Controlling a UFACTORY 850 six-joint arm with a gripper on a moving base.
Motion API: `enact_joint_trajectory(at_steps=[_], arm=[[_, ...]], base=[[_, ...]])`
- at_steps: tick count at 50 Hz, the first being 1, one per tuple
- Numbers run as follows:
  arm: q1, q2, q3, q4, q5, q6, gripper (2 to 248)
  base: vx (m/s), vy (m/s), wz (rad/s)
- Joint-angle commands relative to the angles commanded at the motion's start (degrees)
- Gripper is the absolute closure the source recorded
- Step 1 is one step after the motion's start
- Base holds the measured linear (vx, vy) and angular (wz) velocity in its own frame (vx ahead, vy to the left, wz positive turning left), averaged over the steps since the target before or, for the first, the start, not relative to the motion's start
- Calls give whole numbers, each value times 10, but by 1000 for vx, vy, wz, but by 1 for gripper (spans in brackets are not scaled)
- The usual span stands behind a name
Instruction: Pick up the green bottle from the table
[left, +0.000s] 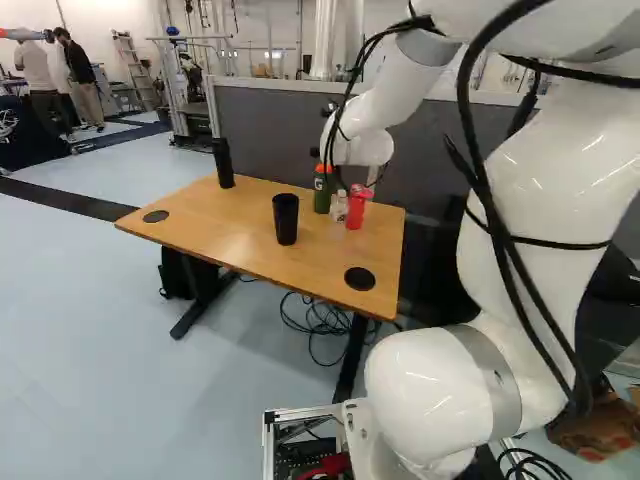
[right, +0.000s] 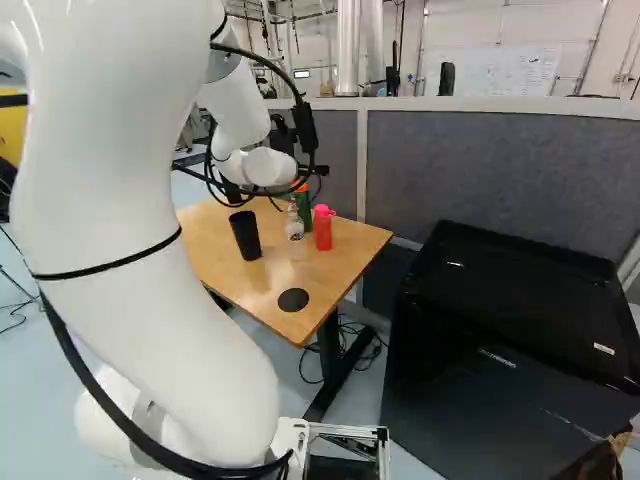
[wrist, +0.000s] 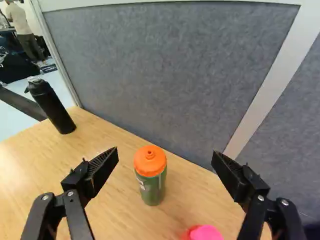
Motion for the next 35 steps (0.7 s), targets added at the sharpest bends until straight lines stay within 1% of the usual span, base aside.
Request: enact_joint_trajectory(at_steps=[35], arm=[[9,-61,-114,0,-193,0,3]], base=[[0,0,0]])
